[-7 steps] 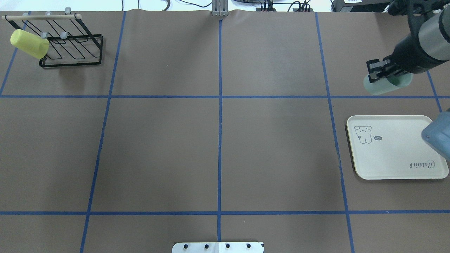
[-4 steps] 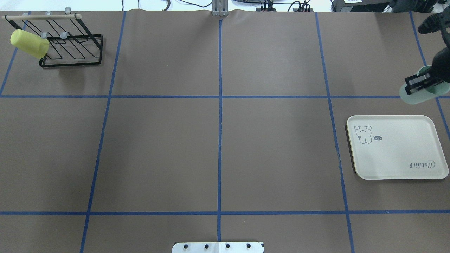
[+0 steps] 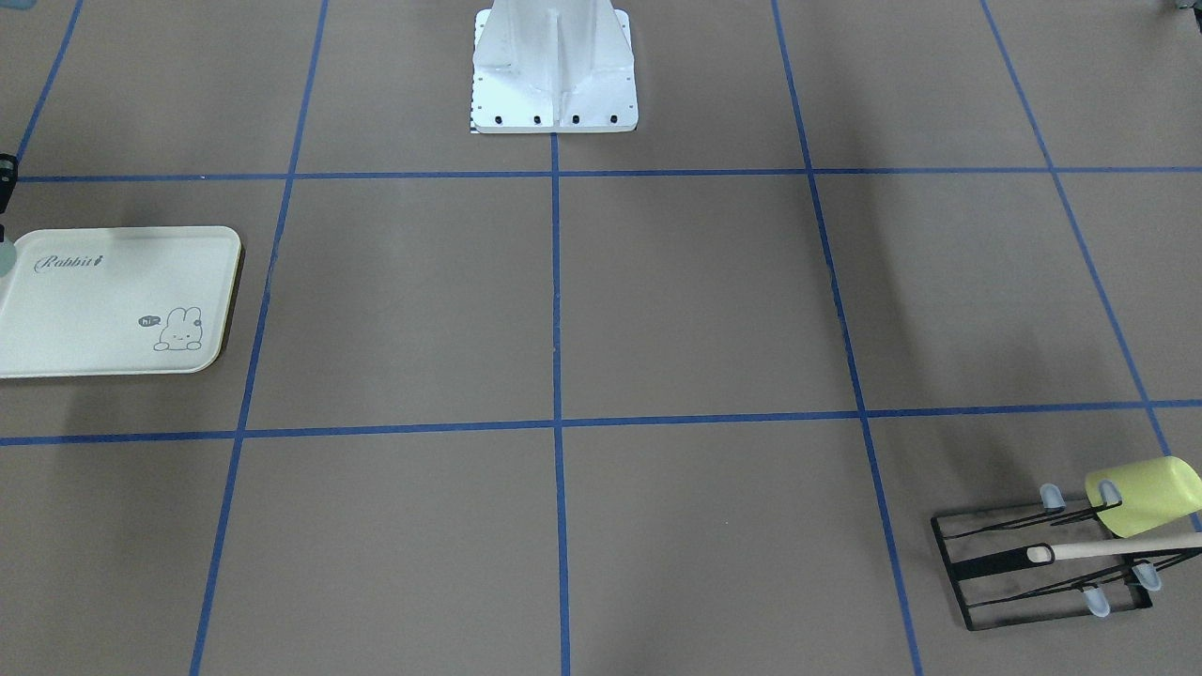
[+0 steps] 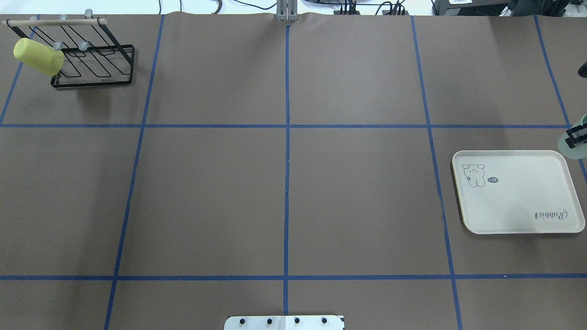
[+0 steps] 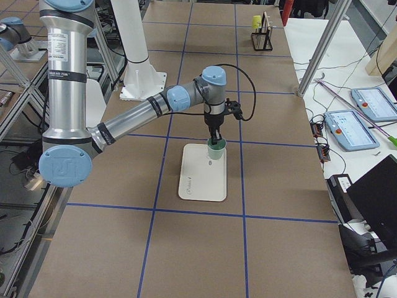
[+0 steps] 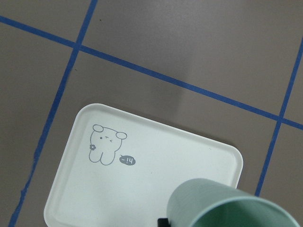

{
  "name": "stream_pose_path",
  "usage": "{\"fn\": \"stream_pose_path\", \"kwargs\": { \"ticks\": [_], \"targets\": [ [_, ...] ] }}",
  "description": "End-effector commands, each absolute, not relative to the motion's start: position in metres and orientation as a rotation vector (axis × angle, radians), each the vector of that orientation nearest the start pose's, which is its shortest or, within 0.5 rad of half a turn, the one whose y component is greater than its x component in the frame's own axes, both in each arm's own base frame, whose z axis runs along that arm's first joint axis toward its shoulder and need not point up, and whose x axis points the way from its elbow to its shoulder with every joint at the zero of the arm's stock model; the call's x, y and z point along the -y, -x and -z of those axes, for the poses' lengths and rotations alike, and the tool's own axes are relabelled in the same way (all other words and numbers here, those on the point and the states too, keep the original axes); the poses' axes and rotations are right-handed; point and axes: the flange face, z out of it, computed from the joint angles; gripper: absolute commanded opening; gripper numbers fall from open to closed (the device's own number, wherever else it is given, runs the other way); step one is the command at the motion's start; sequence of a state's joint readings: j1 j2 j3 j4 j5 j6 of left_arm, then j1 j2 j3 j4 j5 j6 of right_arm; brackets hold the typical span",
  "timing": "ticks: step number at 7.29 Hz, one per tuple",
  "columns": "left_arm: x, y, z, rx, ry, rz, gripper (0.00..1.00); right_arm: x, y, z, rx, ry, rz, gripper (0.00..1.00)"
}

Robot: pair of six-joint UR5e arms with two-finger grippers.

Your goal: Left arm grabs green cup and hands to right arm on tray

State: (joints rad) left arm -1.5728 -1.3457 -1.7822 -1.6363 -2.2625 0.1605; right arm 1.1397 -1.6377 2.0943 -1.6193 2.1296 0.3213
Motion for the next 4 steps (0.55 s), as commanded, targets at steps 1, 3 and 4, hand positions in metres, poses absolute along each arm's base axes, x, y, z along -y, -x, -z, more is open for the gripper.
{"fn": "stream_pose_path", "kwargs": {
  "ticks": [1,3,4],
  "targets": [
    [0.4,0.07,-0.654,-0.687,-0.102,-0.17,1.0,0.439,0.147,-0.494,0.749,-0.213,0.135,0.0],
    [0.402,0.07,-0.655,-0.687,-0.102,-0.17,1.0,0.409,0.194,-0.512,0.74,-0.19,0.12,0.0],
    [0.402,0.069,-0.656,-0.687,-0.1,-0.171,1.0,0.403,0.206,-0.515,0.718,-0.187,0.116,0.0]
  ]
}}
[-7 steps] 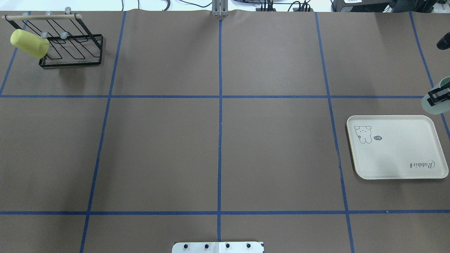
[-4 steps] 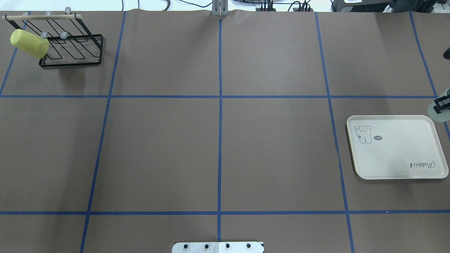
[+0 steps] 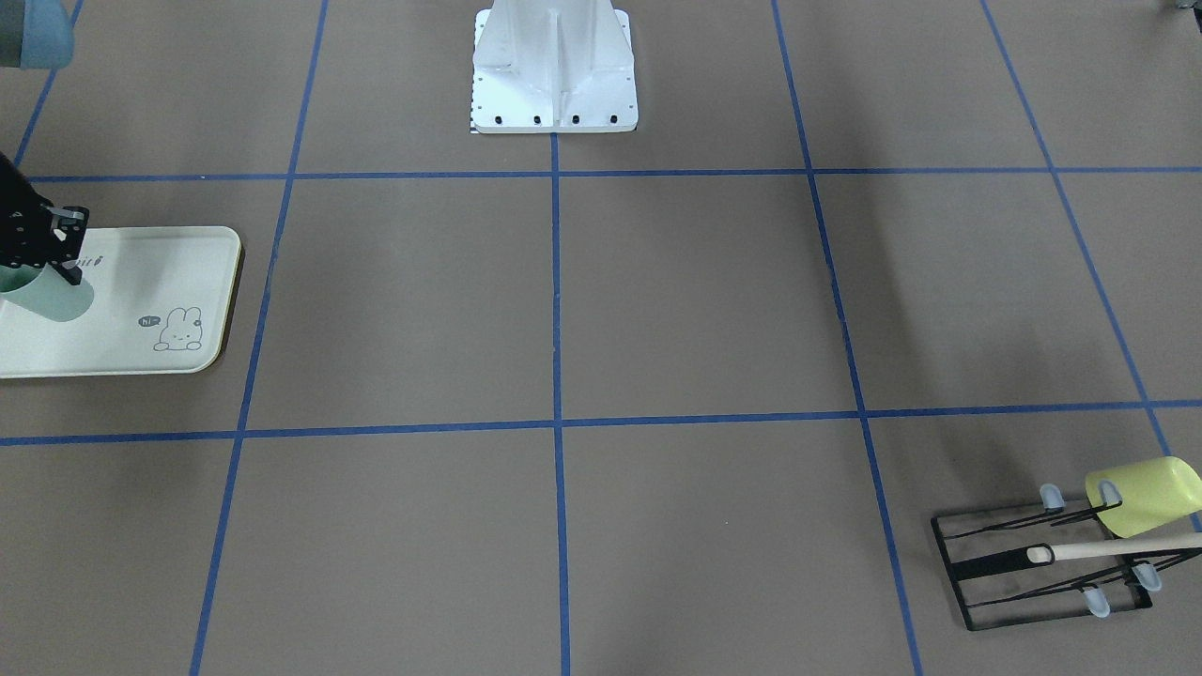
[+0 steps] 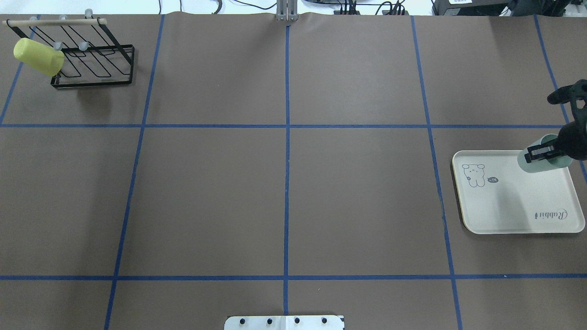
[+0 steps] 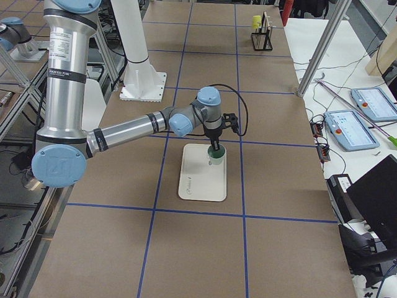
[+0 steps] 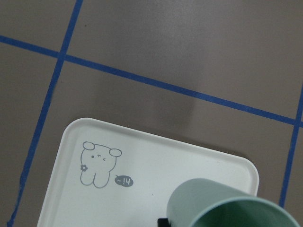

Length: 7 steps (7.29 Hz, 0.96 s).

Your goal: Left arm grabs green cup and hands to right arm on tray

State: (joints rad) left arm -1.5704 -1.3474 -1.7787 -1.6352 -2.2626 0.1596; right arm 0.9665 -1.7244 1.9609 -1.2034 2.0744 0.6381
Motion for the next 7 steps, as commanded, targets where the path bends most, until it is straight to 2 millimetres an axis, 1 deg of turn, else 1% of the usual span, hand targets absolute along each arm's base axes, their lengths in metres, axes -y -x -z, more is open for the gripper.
{"fn": "stream_pose_path", "kwargs": {
  "ticks": [1,2,3,4,5,6,7],
  "targets": [
    [0.402,0.07,-0.655,-0.688,-0.102,-0.169,1.0,0.397,0.217,-0.527,0.695,-0.171,0.136,0.0],
    [0.402,0.069,-0.655,-0.687,-0.101,-0.17,1.0,0.395,0.225,-0.534,0.674,-0.169,0.147,0.0],
    [0.403,0.069,-0.654,-0.688,-0.103,-0.171,1.0,0.393,0.227,-0.536,0.671,-0.164,0.153,0.02],
    [0.403,0.069,-0.654,-0.687,-0.103,-0.171,1.0,0.392,0.232,-0.537,0.667,-0.162,0.161,0.16],
    [0.403,0.069,-0.654,-0.687,-0.103,-0.171,1.0,0.393,0.237,-0.54,0.657,-0.168,0.166,0.44],
    [0.403,0.069,-0.652,-0.686,-0.107,-0.172,1.0,0.395,0.238,-0.533,0.679,-0.205,0.172,0.93],
    [0.404,0.069,-0.653,-0.686,-0.107,-0.172,1.0,0.397,0.236,-0.523,0.701,-0.245,0.175,0.99]
  ]
}}
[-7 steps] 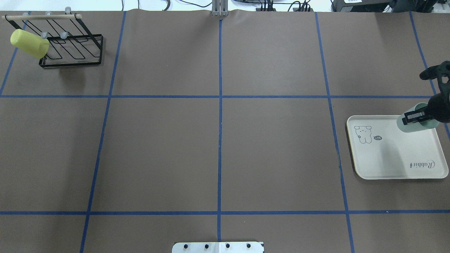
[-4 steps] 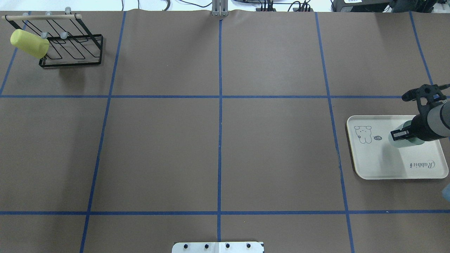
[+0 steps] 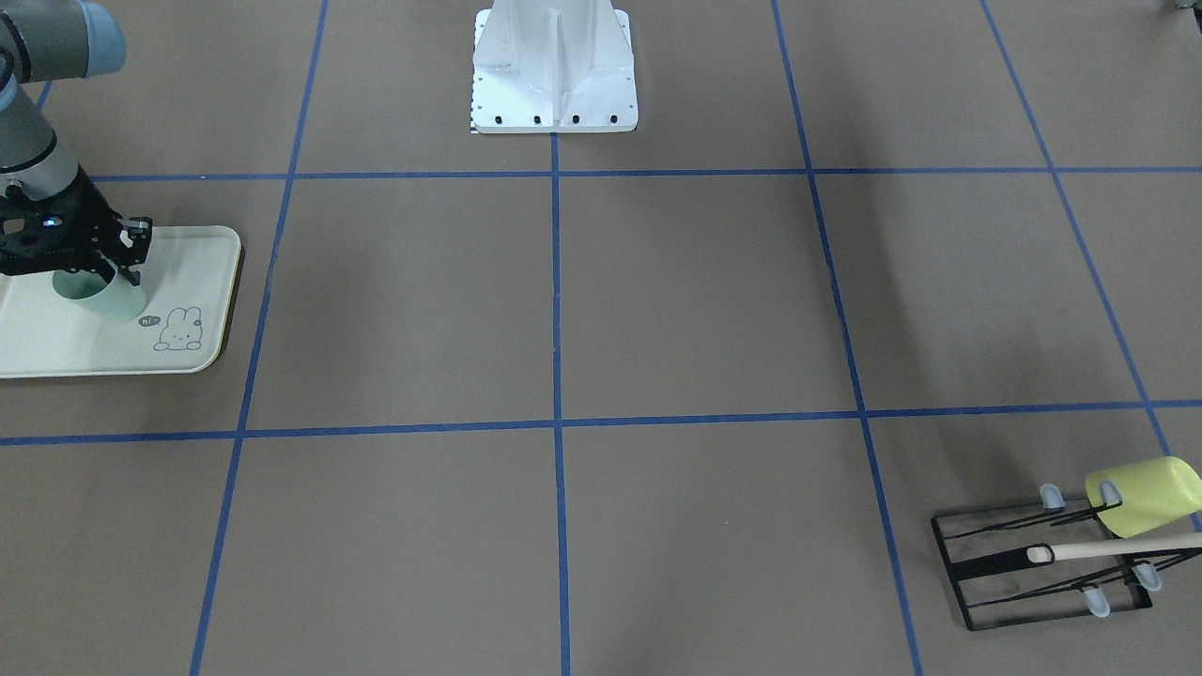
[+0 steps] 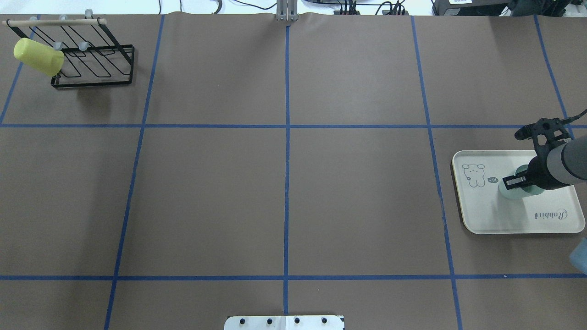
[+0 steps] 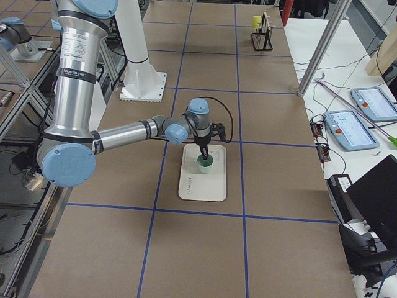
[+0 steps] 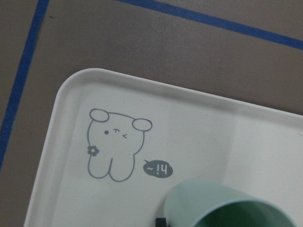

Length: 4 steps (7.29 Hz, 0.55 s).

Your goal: Left arm grabs green cup and hands to right arm on tray

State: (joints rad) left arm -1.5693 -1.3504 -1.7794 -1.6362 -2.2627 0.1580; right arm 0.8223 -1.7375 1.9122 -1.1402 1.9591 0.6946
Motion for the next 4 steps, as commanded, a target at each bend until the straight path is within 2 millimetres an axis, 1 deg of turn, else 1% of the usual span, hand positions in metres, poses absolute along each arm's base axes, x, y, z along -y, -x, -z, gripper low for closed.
{"fn": "stream_pose_path", "kwargs": {
  "ticks": [1,2,3,4],
  "targets": [
    [0.403,0.069,-0.653,-0.686,-0.106,-0.172,1.0,0.398,0.237,-0.516,0.71,-0.253,0.183,0.99],
    [0.403,0.069,-0.653,-0.686,-0.106,-0.172,1.0,0.41,0.221,-0.509,0.724,-0.261,0.156,0.99],
    [0.403,0.069,-0.654,-0.687,-0.104,-0.171,1.0,0.417,0.201,-0.507,0.74,-0.24,0.148,1.0],
    [0.403,0.069,-0.654,-0.686,-0.105,-0.173,1.0,0.424,0.176,-0.504,0.713,-0.263,0.182,1.0]
  ]
}}
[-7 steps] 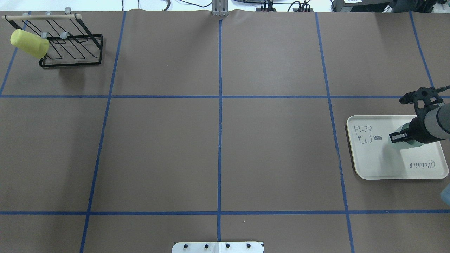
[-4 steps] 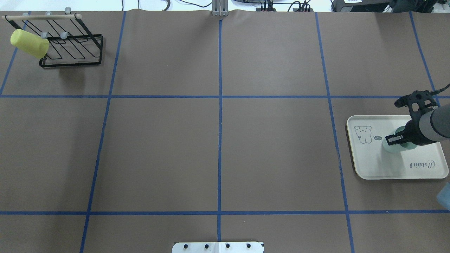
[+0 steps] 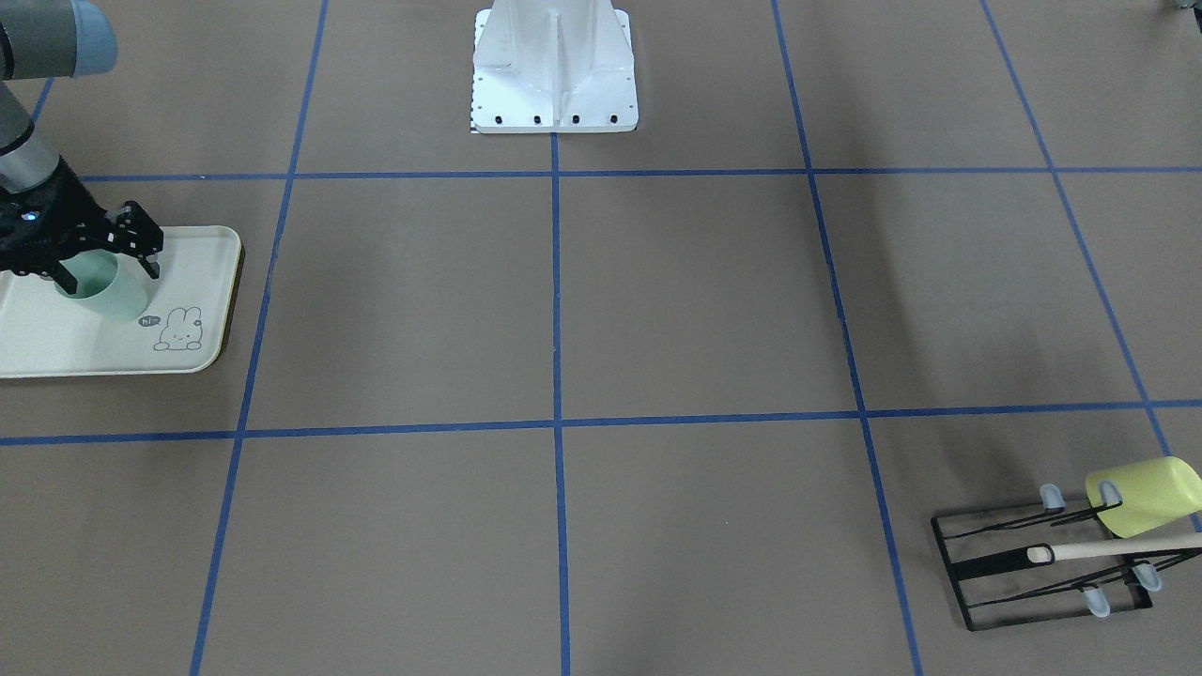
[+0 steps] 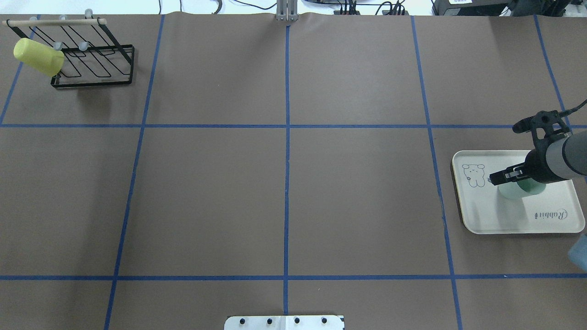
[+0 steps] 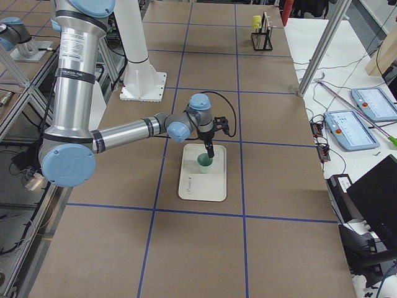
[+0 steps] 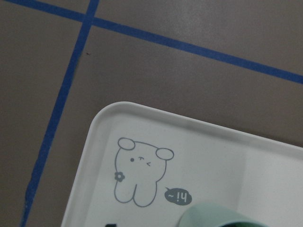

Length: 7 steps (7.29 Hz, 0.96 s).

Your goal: Left arm grabs green cup and hands to right arm on tray

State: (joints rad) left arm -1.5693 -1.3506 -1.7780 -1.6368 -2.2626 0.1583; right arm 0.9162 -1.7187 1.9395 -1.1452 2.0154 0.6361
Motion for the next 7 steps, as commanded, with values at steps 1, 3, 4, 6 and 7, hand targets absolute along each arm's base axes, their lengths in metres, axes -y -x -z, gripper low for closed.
{"fn": "stream_pose_path", "kwargs": {
  "ticks": [1,3,4,6,7],
  "targets": [
    [0.402,0.069,-0.655,-0.687,-0.103,-0.172,1.0,0.433,0.148,-0.504,0.682,-0.25,0.224,1.0],
    [0.401,0.069,-0.654,-0.69,-0.102,-0.173,1.0,0.447,0.084,-0.522,0.652,-0.239,0.318,1.0],
    [0.401,0.069,-0.655,-0.69,-0.1,-0.172,1.0,0.45,0.048,-0.534,0.631,-0.237,0.362,1.0],
    [0.4,0.068,-0.657,-0.698,-0.094,-0.17,1.0,0.445,-0.011,-0.579,0.655,-0.201,0.326,1.0],
    [0.397,0.065,-0.654,-0.754,-0.077,-0.158,1.0,0.443,-0.028,-0.612,0.657,-0.178,0.351,1.0]
  ]
}}
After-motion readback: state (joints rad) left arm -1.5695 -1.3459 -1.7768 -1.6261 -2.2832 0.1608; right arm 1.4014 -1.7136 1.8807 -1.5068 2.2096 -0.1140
